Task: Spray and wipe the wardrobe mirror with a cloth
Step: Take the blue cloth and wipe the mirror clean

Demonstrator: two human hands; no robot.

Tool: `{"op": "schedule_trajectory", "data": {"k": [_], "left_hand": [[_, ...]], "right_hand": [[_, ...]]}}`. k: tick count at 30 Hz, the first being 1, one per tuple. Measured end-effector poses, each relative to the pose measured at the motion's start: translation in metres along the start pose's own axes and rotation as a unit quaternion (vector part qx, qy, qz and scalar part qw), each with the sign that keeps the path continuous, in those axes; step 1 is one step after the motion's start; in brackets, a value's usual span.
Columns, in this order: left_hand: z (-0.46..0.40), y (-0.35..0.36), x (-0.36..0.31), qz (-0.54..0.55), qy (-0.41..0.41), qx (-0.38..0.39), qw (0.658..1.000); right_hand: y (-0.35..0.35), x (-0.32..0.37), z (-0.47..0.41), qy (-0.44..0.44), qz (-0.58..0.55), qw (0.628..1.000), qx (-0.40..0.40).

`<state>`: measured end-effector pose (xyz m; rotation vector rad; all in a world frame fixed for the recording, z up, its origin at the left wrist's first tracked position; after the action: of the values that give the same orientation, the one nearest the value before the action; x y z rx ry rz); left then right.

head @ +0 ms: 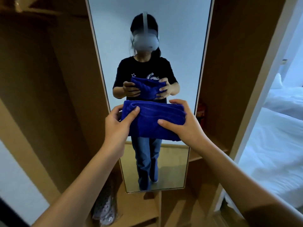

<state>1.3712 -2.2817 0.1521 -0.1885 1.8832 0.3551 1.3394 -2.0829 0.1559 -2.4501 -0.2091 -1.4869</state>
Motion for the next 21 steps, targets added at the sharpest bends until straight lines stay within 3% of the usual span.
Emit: {"op": "schedule_trajectory", "data": {"k": [6, 13, 21], "left_hand": [[-0.017, 0.015, 0.001, 0.018, 0.03, -0.003, 0.999], [-0.036, 0.06, -0.001, -0.02, 0.073, 0.043, 0.996], [-0.045, 0.122, 0.018, -0.029, 0.058, -0.005, 0.998]], "right_hand": [[-0.013, -0.022, -0.008, 0.036, -0.027, 0.999, -0.013], [-0.055, -0.046, -0.019, 0.049, -0.016, 0.998, -0.036], [-0.127, -0.075, -0.04, 0.034, -0.03, 0.999, -0.01]]}}
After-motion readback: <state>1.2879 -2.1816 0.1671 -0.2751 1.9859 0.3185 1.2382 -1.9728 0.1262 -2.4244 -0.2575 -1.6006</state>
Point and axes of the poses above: each hand's wrist, its own z-axis away from the middle knuckle, its own y-axis out of the palm, x = y × z, the point moved 8 cm from there along -z, towards the middle knuckle, and after that the axes turned 3 degrees about x, right-handed, at the moved point
